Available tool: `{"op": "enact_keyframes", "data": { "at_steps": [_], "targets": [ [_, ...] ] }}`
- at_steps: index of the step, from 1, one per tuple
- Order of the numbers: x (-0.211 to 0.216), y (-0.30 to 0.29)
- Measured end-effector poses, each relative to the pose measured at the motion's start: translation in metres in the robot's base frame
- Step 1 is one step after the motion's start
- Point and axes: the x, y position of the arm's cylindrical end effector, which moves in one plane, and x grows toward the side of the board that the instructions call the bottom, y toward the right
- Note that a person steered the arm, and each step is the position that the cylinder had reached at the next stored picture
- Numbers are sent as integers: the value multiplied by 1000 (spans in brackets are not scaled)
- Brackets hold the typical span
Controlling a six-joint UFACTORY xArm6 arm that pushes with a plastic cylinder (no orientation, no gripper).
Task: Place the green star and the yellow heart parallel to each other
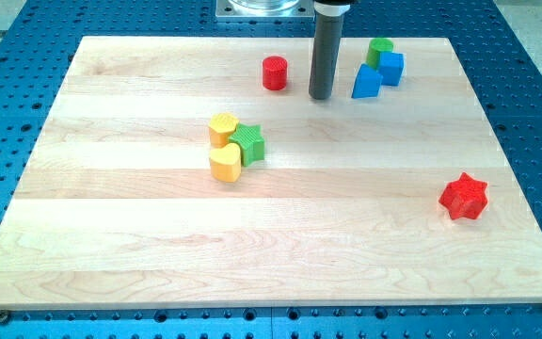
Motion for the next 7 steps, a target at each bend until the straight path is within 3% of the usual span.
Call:
{"op": "enact_keyframes", "data": {
  "at_steps": [1, 3, 6, 7],
  "targets": [
    [0, 0],
    [66, -7],
    [109, -149],
    [113, -122]
  ]
}}
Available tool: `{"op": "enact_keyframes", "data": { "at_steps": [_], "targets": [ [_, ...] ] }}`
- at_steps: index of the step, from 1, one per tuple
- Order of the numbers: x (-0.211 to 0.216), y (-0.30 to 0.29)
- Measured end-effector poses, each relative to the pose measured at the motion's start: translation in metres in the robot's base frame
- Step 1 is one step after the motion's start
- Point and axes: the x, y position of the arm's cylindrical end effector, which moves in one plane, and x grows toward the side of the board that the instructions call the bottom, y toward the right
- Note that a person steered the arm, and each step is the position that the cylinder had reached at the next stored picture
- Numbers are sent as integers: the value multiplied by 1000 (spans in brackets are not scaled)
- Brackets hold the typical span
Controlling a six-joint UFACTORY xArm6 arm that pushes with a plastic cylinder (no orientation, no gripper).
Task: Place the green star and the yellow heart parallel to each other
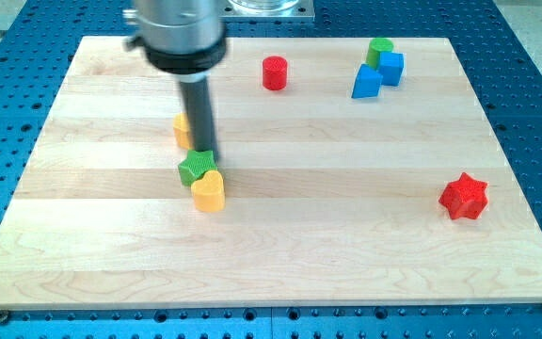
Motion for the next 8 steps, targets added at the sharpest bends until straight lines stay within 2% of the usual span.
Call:
{"op": "enact_keyframes", "data": {
  "at_steps": [1, 3, 4, 5, 6, 7, 8],
  "targets": [
    [22, 37],
    [26, -105],
    [42, -152],
    [51, -149],
    [29, -67],
    [34, 56],
    [50, 63]
  ]
}}
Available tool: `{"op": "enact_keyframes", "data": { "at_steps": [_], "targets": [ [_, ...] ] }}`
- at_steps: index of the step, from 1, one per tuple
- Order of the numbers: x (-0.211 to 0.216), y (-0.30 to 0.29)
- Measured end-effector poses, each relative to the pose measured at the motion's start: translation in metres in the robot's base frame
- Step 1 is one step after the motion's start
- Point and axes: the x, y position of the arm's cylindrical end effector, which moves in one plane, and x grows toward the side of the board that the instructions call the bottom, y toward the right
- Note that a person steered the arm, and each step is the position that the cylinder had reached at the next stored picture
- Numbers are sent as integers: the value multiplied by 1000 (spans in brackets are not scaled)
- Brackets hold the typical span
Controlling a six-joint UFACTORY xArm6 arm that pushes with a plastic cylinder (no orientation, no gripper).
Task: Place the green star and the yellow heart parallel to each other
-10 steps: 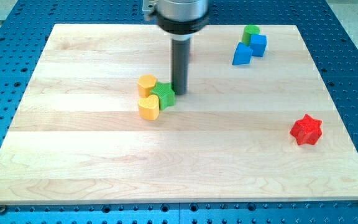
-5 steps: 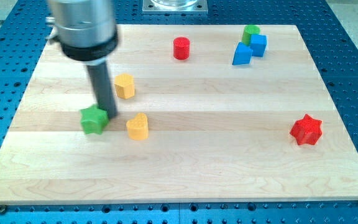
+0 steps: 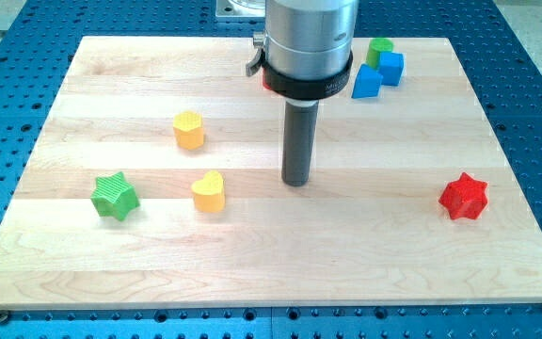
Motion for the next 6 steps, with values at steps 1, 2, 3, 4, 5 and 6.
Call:
{"op": "enact_keyframes", "data": {
  "at_steps": [1, 2, 3, 4, 5, 6],
  "targets": [
    [12, -86],
    [14, -170],
    [18, -191],
    [41, -236],
    [24, -214],
    [23, -139]
  ]
}}
